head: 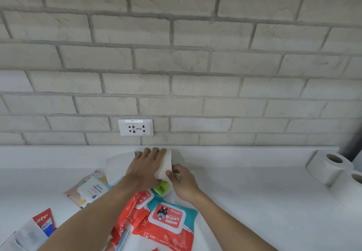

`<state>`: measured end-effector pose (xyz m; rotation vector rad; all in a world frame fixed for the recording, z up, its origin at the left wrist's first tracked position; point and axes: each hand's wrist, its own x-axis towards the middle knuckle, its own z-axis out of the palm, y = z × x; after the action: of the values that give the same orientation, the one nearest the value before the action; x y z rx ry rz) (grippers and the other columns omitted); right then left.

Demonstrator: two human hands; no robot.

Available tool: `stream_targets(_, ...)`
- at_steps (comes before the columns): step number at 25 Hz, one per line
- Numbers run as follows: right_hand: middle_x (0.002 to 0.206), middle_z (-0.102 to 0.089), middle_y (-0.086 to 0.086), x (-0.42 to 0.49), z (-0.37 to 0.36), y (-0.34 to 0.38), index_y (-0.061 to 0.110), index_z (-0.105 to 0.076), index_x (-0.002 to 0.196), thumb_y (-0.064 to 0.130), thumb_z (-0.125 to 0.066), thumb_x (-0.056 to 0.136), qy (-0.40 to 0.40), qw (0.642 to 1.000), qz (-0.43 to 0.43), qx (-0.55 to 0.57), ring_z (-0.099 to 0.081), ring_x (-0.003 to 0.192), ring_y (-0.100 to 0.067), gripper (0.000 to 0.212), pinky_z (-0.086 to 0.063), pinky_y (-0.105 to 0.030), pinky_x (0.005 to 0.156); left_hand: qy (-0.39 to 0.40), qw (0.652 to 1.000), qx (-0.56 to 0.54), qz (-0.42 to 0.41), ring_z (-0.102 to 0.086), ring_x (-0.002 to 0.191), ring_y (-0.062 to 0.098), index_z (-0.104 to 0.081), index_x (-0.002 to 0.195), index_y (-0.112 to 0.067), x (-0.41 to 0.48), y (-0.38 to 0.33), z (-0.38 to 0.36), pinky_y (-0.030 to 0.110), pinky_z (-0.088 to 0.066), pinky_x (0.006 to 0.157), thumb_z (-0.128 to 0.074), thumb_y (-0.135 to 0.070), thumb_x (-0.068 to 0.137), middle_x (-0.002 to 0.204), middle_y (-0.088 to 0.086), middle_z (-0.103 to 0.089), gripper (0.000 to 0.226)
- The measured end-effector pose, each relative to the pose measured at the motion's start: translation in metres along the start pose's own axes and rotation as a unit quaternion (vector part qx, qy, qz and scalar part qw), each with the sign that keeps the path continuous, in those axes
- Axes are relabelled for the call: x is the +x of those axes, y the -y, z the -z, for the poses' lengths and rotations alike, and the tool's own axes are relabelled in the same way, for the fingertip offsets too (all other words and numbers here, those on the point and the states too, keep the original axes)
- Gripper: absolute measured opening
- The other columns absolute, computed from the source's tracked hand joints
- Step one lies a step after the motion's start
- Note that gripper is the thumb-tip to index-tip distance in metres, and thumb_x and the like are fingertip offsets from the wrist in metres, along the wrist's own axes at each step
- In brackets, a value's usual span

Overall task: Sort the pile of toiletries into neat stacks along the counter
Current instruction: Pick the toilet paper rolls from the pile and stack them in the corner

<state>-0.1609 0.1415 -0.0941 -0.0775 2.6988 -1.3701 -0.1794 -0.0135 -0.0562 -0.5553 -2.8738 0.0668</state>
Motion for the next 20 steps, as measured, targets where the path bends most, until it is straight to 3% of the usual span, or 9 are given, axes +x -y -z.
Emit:
stream_targets(11, 0.123, -0.054, 0.004, -0.060, 0.034, 0.009, 0.027, -0.056, 0.122, 0.049, -0.052, 0.093, -0.045, 0.995, 0.021, 0.087, -0.053, 0.102, -0.007, 0.036, -0.040, -0.016, 0.084, -0.024, 0.997, -0.071, -0.009, -0.036, 0.127, 0.019, -0.019, 0.148, -0.024, -0.032, -0.026, 0.035, 0.035, -0.037, 0.103, -0.063, -0.060, 0.065, 0.143, -0.004, -0.036, 0.100)
stream_targets(14, 0.121, -0.055, 0.006, -0.082, 0.045, 0.012, 0.028, -0.058, 0.116, 0.049, -0.055, 0.092, -0.060, 0.991, 0.024, 0.120, -0.056, 0.101, -0.006, 0.032, -0.042, -0.009, 0.073, -0.023, 0.994, -0.103, -0.004, -0.037, 0.125, 0.017, -0.020, 0.147, -0.026, -0.042, -0.036, 0.046, 0.034, -0.042, 0.099, -0.062, -0.063, 0.063, 0.140, -0.007, -0.037, 0.100)
stream_targets(20, 0.111, -0.063, 0.008, -0.120, 0.064, 0.007, 0.024, -0.062, 0.108, 0.043, -0.059, 0.091, -0.091, 0.975, 0.038, 0.198, -0.060, 0.101, -0.008, 0.025, -0.050, -0.014, 0.073, -0.031, 0.986, -0.165, -0.009, -0.044, 0.117, 0.014, -0.028, 0.140, -0.027, -0.058, -0.056, 0.054, 0.035, -0.049, 0.092, -0.064, -0.067, 0.056, 0.133, -0.009, -0.044, 0.100)
